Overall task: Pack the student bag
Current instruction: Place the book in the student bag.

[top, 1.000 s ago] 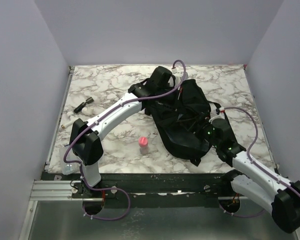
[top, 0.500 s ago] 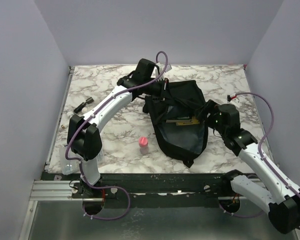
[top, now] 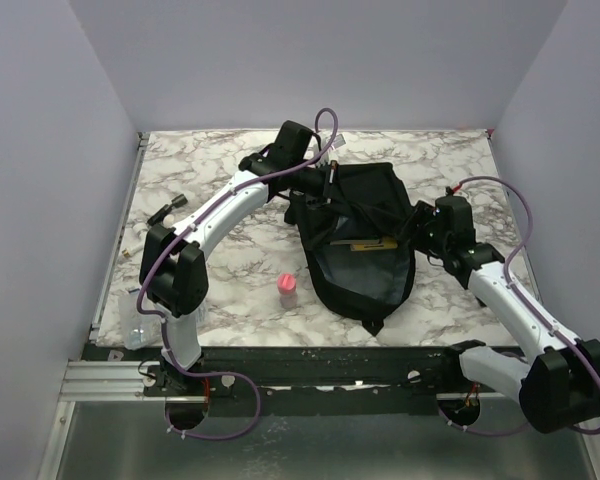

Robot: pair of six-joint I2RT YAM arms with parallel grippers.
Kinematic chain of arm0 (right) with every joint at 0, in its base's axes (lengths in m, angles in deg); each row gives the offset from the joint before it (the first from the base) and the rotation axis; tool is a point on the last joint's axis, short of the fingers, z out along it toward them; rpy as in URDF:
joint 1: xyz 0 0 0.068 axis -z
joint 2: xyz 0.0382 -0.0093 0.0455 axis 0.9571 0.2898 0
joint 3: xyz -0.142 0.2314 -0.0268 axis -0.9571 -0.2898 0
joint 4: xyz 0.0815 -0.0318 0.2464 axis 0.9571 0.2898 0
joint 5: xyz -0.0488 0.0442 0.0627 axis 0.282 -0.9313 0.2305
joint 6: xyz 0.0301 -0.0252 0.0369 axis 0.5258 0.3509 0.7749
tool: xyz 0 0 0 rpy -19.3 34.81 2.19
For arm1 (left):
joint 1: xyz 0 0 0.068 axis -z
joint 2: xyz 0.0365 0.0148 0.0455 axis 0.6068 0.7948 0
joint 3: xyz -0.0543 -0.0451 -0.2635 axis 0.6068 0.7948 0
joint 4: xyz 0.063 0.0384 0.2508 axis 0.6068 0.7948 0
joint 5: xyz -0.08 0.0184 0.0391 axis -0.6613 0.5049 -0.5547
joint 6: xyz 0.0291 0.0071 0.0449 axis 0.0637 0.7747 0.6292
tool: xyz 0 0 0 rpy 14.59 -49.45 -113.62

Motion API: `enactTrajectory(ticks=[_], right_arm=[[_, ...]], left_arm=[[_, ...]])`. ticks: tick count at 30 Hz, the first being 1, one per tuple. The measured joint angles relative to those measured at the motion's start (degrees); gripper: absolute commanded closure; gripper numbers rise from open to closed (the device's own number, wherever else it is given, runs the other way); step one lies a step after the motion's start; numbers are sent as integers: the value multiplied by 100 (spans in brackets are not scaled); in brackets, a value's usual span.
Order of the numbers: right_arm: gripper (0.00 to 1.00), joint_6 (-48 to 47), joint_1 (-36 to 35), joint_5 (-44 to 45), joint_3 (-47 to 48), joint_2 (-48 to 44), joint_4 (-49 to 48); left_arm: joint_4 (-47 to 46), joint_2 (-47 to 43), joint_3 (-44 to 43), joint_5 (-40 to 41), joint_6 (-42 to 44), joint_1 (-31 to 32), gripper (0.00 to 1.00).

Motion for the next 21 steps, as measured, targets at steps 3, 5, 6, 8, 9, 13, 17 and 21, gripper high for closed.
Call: enactTrajectory(ticks=[3, 5, 6, 8, 9, 13, 17, 21], right_arm=[[40, -66, 4, 2, -114, -109, -11], [48, -118, 4, 0, -177, -138, -13], [52, -140, 4, -4, -201, -136, -22], [58, -175, 4, -17, -240, -105, -57], [59, -181, 4, -26, -249, -76, -74], [60, -144, 4, -26, -260, 173, -155], [57, -114, 4, -17, -216, 531, -168], [53, -122, 4, 22, 24, 925, -173]], left_arm=[[0, 0, 0, -15, 0, 0, 100], [2, 0, 0, -17, 0, 0, 100], [0, 0, 0, -17, 0, 0, 100], [2, 0, 0, -20, 0, 0, 100], [0, 0, 0, -20, 0, 0, 100], [0, 0, 2, -26, 2, 0, 100], [7, -4, 26, -20, 9, 0, 100], [20, -2, 35, -9, 26, 0, 100]])
